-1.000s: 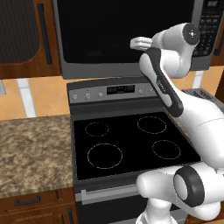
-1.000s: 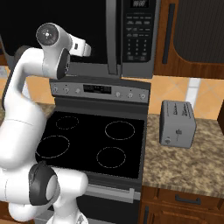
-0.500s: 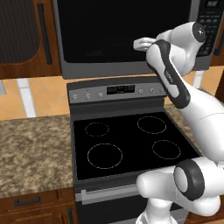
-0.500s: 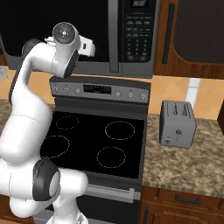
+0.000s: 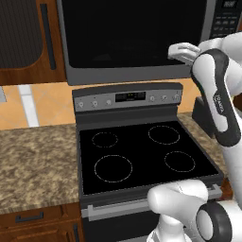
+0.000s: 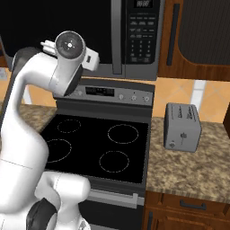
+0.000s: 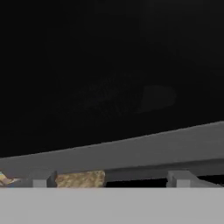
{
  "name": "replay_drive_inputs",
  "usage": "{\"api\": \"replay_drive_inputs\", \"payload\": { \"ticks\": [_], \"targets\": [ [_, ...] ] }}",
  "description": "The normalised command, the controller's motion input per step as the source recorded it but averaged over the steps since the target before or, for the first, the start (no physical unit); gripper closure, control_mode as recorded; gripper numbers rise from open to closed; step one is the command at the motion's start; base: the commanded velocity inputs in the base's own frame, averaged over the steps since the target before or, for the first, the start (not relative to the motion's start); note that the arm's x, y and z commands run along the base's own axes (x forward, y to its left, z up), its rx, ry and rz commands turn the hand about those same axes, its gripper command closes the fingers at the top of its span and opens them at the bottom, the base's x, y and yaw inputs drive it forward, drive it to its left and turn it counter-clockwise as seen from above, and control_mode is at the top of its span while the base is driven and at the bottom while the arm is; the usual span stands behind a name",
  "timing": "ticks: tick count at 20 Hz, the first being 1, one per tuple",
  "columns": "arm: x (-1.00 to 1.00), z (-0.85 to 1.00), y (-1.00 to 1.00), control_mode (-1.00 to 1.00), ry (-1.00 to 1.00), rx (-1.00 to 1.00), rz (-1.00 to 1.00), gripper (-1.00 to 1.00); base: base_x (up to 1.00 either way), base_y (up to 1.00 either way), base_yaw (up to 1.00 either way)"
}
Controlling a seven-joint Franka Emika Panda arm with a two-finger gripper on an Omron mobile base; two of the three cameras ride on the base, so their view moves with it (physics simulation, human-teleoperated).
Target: Pick the sweet potato from the sink and place it in the bowl. Then pick the bowl and place it in the microwave. Then close the microwave door and press the start button.
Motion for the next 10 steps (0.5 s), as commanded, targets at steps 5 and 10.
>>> {"api": "replay_drive_inputs", "payload": {
  "ticks": [5,10],
  "targets": [
    [-1.0,0.0,-0.77,-1.0,0.03,0.57,-0.09,-1.0,0.0,0.0,0.0],
    [-0.94,0.0,-0.86,-1.0,0.15,0.62,-0.14,-1.0,0.0,0.0,0.0]
  ]
}}
